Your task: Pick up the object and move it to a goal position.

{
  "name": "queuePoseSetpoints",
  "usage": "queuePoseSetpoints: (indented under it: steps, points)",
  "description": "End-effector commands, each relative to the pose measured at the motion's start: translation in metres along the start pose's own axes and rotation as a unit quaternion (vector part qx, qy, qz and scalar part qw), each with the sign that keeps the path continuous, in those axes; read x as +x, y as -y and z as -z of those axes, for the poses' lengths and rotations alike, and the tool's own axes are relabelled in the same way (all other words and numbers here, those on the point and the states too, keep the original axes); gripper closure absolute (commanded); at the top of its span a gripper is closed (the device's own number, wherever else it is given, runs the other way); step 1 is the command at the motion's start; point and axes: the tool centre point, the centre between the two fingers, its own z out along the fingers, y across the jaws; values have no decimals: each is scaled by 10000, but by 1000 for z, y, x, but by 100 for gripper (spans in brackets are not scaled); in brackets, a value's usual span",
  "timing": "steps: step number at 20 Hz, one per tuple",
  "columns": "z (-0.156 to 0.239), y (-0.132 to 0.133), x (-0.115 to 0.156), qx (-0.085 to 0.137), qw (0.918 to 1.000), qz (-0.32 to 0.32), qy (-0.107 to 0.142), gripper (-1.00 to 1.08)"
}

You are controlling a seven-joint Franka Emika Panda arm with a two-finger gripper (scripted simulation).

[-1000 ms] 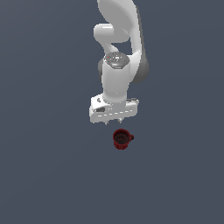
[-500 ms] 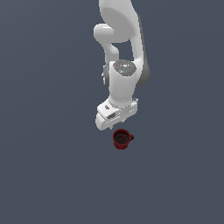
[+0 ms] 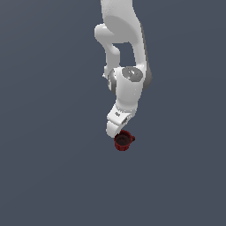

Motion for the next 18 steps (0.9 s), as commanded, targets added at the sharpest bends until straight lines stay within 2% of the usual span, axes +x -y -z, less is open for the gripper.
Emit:
queuePoseSetpoints:
  steps: [1, 9, 18]
  points:
    - [-4, 4, 3, -20, 9993, 379, -10, -20]
    - [-13, 13, 10, -55, 9936, 1124, -34, -20]
    - [-16, 14, 11, -60, 9920, 1263, -39, -20]
